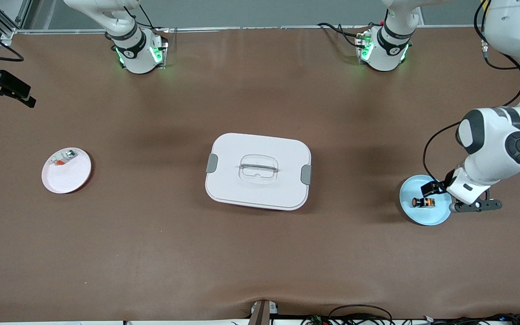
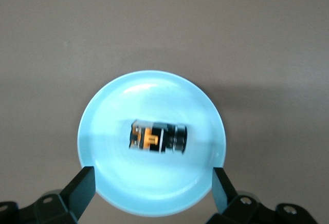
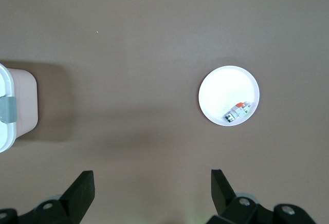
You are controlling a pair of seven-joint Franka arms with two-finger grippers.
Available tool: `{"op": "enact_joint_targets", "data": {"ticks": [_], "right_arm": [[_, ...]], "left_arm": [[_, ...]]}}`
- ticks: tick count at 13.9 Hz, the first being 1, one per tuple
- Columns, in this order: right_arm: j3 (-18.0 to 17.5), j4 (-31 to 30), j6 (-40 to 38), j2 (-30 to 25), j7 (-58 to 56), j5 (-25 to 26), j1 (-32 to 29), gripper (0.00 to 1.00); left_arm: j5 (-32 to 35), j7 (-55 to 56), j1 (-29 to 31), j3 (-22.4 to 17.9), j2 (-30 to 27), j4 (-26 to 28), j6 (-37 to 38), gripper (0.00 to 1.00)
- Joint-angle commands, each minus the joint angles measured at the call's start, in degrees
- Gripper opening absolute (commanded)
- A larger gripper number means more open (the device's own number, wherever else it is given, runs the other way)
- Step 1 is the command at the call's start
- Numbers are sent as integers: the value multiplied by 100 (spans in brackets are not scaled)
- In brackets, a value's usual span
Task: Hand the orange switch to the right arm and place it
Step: 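Reach the left gripper down to the switch on the blue plate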
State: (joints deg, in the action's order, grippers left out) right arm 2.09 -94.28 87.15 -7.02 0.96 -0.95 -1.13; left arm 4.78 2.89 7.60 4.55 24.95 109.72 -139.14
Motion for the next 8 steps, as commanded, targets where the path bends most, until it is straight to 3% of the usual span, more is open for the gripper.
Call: {"op": "enact_joint_targets", "data": {"ticks": [1, 8], "right_arm": [[-50, -117, 39, -133, 45, 43, -72, 100], [-50, -117, 48, -133, 36, 43, -72, 100]], "left_arm": [[76, -200, 13, 11, 351, -30, -533, 100], [84, -376, 127, 11, 783, -39, -974, 100]]}}
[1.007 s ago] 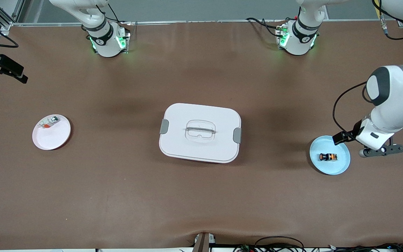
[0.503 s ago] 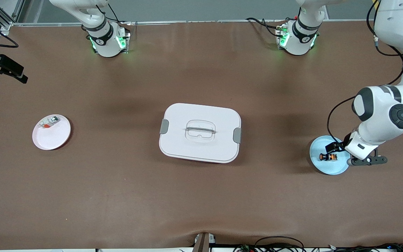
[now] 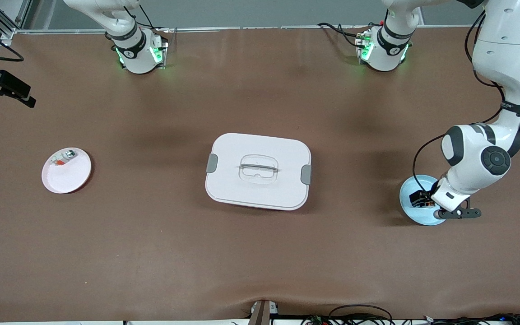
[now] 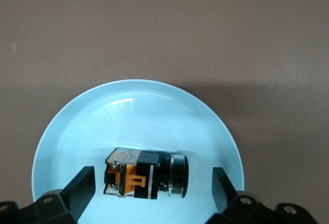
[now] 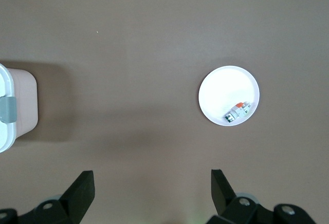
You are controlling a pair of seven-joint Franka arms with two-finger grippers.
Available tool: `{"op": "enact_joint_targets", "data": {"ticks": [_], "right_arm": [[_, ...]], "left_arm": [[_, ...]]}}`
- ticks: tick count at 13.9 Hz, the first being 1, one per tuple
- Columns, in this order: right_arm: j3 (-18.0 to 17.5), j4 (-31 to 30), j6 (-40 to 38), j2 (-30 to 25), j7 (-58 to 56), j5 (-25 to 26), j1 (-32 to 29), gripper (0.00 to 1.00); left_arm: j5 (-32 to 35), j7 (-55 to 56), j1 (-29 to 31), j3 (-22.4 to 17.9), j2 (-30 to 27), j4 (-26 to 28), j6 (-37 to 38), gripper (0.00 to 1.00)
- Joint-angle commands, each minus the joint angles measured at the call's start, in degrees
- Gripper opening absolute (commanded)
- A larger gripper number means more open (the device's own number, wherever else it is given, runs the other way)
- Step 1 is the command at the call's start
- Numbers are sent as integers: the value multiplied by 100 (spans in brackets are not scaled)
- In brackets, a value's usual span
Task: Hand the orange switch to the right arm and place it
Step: 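Reach the left gripper down to the switch on the blue plate, then close the left gripper on the black-orange switch and lift it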
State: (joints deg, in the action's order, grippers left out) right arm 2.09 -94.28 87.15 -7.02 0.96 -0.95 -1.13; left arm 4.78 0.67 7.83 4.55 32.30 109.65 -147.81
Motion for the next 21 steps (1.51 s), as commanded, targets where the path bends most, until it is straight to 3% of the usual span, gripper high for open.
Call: {"op": "enact_joint_targets", "data": {"ticks": [1, 5, 7, 9, 10, 14, 21], "right_arm": [[-51, -117, 48, -133, 36, 43, -72, 100], [-51, -117, 48, -133, 36, 43, -81, 100], [-51, -117, 48, -133, 36, 43, -81, 100], [-51, -117, 48, -133, 36, 43, -81, 100], [-51, -117, 56, -133, 36, 43, -81, 100], [-51, -117, 65, -133, 36, 43, -81, 100], [-51, -100, 65, -124, 36, 43, -54, 100]], "left_arm": [[84, -233, 105, 11, 100, -32, -125, 100], [75, -278, 114, 11, 162, -40, -160, 100], [75, -278, 114, 11, 241, -58, -169, 73], [75, -278, 114, 11, 250, -58, -169, 20], [75, -278, 114, 20, 233, -58, -169, 0], [75, -199, 79, 55, -127, -67, -47, 0], [-30, 194, 61, 327, -1041, -434, 1462, 0]]}}
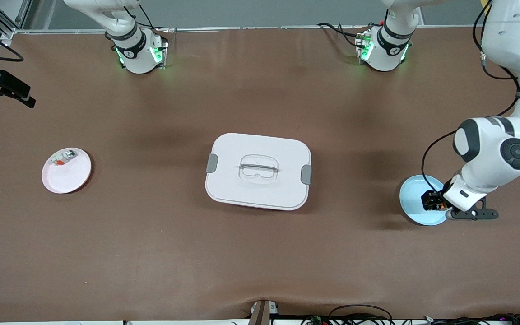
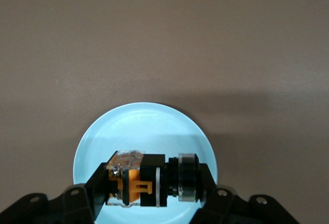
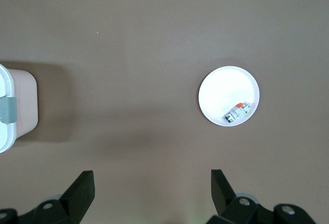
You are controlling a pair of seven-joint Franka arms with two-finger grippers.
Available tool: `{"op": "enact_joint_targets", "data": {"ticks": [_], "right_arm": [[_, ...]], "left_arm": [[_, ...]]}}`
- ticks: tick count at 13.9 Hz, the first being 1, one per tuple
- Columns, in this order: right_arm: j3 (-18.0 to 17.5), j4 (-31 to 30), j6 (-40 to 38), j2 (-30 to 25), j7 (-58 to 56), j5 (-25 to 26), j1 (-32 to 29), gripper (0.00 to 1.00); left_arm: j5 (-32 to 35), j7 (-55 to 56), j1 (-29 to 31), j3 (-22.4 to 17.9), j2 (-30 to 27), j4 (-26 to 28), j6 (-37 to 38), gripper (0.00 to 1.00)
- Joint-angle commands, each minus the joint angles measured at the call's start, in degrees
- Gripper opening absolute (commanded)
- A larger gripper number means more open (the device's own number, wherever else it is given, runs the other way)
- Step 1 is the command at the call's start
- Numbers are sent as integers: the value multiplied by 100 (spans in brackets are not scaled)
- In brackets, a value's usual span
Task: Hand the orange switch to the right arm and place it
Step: 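Close the left gripper on the black-orange switch and lift it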
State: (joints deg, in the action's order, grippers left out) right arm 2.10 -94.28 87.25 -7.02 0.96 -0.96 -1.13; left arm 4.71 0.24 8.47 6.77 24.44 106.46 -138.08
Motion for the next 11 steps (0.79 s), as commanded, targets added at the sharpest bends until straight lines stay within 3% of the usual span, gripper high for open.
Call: {"op": "enact_joint_targets", "data": {"ticks": [1, 7, 11], "right_arm": [[-51, -91, 64, -115, 36, 43, -54, 100], [-51, -82, 108, -115, 45, 16, -54, 100], [-51, -82, 117, -106, 106, 8, -72, 100]], "left_arm": [[-23, 431, 6, 235, -317, -274, 797, 0], [-276, 1696, -3, 939, -405, -1319, 2503, 0], [-445, 3109, -29, 1562, -396, -1821, 3041, 0]]}}
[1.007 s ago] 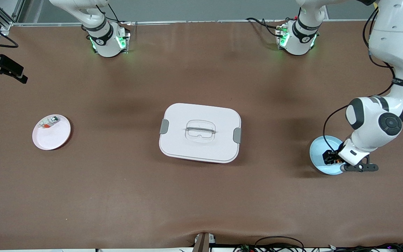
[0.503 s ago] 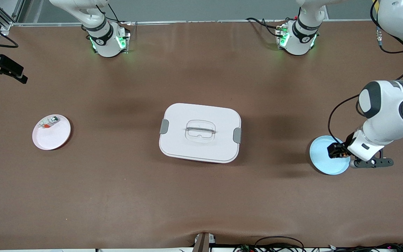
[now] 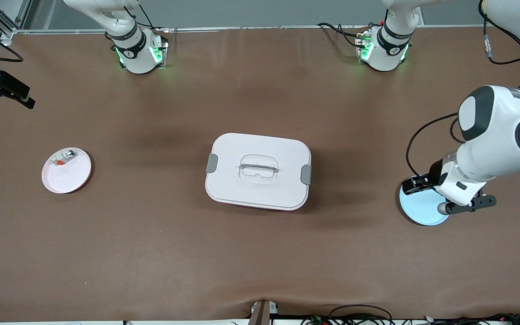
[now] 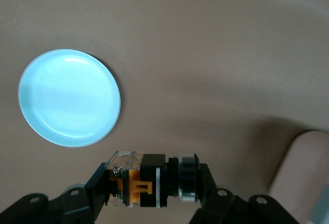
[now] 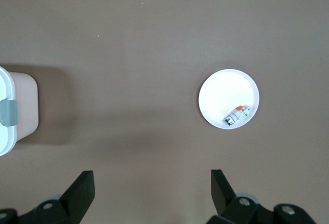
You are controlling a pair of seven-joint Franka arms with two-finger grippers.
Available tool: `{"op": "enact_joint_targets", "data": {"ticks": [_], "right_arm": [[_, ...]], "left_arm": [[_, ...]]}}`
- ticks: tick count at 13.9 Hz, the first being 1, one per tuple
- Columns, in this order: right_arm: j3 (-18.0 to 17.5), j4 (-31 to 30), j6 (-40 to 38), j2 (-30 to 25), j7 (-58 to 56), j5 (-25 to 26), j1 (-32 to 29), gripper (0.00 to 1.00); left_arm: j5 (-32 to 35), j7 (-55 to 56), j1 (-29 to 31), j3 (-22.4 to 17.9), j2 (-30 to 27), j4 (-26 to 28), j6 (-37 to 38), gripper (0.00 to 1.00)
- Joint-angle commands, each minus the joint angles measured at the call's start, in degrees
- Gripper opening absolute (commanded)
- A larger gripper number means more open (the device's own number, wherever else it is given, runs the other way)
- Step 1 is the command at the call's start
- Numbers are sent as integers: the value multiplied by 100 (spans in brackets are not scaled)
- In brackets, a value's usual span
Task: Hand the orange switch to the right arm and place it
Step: 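Carry the switch over the white box while the right gripper approaches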
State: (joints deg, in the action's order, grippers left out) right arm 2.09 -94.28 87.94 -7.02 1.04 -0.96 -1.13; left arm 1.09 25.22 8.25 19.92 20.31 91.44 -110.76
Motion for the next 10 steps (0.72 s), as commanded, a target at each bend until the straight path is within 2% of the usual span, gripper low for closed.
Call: {"op": "enact_joint_targets", "data": {"ticks": [1, 3, 5, 10], "right_arm": [[-42, -65, 48, -106, 98, -9, -89, 100], [-24, -47, 39, -98, 98, -71, -98, 100], [-24, -3, -13, -89, 98, -71, -98, 100], [-33, 217, -22, 16, 54, -54, -46, 100]], "left_arm": [[-91, 1016, -25, 432, 25, -415, 387, 0], [-135, 1904, -26, 845, 78, -521, 397, 0], [-467, 2739, -148, 1083, 122, -618, 397, 0], [-926, 4567, -1052, 1102, 367, -1127, 388, 0]]}}
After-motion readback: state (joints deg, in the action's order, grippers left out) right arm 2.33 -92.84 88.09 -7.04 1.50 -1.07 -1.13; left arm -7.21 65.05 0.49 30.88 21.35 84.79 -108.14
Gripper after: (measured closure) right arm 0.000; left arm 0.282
